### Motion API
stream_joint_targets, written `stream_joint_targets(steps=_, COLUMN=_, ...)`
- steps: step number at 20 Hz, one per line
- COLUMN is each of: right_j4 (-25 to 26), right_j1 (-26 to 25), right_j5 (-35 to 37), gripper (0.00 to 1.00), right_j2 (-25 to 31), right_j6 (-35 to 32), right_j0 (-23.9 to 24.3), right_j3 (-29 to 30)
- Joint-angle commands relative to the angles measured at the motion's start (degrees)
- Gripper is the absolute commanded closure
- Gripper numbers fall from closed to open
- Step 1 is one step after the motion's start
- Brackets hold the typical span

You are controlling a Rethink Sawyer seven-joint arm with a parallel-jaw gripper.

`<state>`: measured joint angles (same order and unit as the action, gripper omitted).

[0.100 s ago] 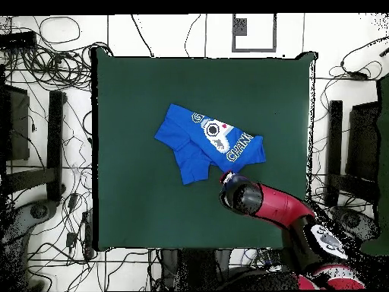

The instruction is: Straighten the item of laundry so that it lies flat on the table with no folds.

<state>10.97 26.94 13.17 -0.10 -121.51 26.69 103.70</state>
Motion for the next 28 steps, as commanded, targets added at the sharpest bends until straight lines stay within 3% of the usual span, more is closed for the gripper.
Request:
stream_joint_targets(steps=1, right_j4=-2.52, right_j1=-3.13, right_j5=-3.92, gripper=0.0, right_j2=6.04, right_j6=-8.33, right_j0=-2.02, right_j3=1.98)
stream_joint_targets(steps=28, right_j4=-3.88, right_j1=-1.59, right_j5=2.01, gripper=0.0, right_j2=5.62, right_j6=-6.68, right_j0=-2.37, right_j3=-1.49)
